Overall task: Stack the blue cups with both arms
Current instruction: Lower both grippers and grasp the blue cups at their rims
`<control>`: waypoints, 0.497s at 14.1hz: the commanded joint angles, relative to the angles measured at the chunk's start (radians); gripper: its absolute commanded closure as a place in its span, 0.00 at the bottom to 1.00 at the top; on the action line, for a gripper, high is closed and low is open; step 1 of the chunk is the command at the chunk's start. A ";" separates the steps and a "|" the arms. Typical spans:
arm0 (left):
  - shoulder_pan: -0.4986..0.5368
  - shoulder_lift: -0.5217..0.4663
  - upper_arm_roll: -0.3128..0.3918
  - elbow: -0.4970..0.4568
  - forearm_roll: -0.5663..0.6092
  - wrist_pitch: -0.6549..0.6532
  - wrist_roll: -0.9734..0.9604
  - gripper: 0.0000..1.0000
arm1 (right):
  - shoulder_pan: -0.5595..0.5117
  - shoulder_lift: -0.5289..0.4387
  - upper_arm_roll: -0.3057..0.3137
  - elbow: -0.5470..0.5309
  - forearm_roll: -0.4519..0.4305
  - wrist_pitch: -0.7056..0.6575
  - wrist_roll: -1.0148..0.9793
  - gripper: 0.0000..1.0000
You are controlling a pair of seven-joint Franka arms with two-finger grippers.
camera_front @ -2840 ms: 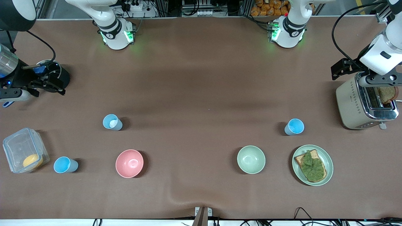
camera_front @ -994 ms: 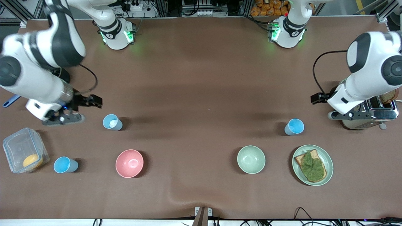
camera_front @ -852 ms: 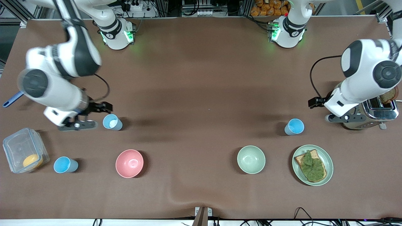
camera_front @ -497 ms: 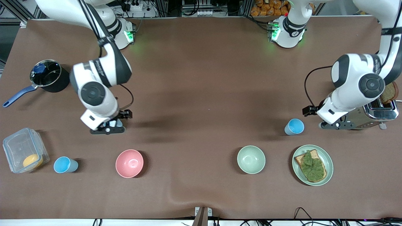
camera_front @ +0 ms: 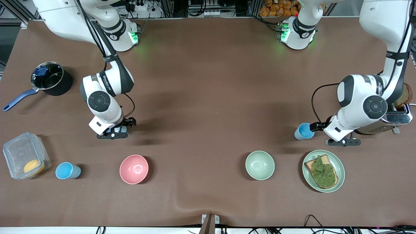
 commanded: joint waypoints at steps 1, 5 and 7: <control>0.004 0.039 -0.005 0.021 0.018 0.009 0.018 0.00 | -0.025 0.043 0.011 -0.002 -0.024 0.016 0.034 0.00; -0.004 0.098 -0.005 0.046 0.006 0.009 0.018 0.00 | -0.001 0.048 0.013 0.009 -0.021 0.007 0.102 1.00; -0.013 0.117 -0.007 0.058 0.006 0.010 -0.002 0.15 | 0.011 0.048 0.013 0.010 -0.021 0.005 0.110 1.00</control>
